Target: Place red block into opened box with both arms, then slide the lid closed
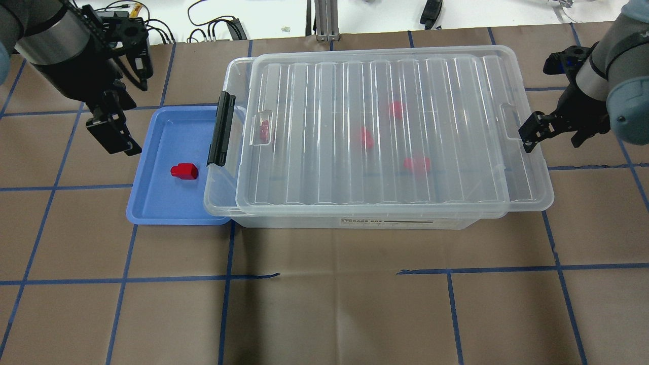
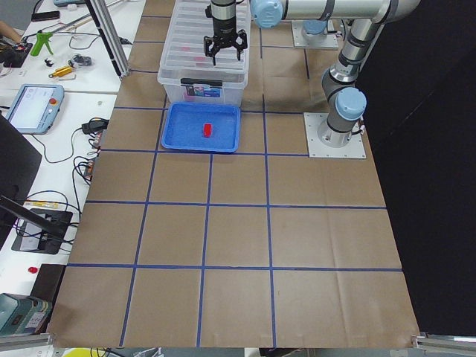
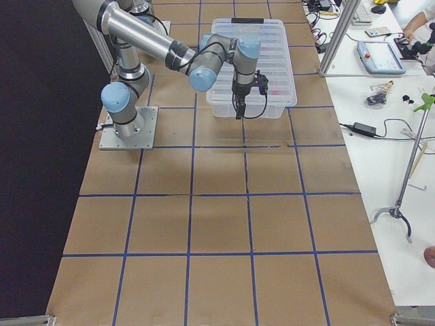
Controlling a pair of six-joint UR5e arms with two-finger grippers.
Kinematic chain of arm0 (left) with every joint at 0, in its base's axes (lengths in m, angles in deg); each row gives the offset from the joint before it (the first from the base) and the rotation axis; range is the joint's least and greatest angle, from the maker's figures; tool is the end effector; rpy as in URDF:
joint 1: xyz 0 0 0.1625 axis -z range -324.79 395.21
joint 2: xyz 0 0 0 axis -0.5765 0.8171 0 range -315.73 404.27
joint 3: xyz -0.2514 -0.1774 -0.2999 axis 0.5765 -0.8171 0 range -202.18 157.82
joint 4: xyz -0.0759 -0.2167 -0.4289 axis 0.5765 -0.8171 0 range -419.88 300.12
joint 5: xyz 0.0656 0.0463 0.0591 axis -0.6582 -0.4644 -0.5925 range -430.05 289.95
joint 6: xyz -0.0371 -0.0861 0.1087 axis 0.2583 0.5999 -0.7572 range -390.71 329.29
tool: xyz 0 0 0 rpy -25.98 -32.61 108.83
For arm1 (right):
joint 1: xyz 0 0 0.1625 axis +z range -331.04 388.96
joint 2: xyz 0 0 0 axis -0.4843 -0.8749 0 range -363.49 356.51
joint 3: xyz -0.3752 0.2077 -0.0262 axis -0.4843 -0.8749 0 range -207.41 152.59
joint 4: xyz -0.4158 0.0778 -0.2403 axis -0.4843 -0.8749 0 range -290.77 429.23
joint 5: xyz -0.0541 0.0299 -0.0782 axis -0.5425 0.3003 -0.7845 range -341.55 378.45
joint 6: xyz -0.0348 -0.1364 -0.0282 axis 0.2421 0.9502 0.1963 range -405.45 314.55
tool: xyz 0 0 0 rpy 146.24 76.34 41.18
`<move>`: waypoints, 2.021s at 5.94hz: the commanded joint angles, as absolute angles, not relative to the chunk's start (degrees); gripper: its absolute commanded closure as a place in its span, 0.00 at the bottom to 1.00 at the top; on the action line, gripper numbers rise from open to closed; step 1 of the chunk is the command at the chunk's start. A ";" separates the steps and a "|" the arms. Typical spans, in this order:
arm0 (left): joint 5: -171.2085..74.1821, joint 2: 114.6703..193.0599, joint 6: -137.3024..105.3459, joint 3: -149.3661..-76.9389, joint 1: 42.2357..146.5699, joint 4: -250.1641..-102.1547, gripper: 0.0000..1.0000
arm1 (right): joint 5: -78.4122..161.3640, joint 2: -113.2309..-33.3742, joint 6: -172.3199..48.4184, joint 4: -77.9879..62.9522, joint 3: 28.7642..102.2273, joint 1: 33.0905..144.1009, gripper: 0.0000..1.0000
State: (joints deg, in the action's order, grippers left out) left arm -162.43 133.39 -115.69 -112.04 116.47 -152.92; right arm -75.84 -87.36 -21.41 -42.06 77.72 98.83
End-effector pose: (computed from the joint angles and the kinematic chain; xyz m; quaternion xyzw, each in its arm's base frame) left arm -0.0415 -0.5687 0.4536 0.6174 0.7862 0.0272 0.0014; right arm -0.0852 -0.5884 0.2769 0.0340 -0.9987 -0.0139 0.0348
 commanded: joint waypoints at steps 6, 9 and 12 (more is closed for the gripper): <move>-161.63 142.24 -131.99 -116.91 112.90 -141.03 0.01 | -77.96 -86.82 -9.34 -42.92 77.00 85.94 0.00; -161.89 151.31 -132.92 -122.54 113.34 -126.97 0.03 | -78.05 -87.86 -9.41 -42.92 76.91 83.64 0.00; -162.15 158.34 -135.20 -125.19 113.34 -118.15 0.06 | -77.17 -89.01 -16.13 -28.68 65.54 85.55 0.00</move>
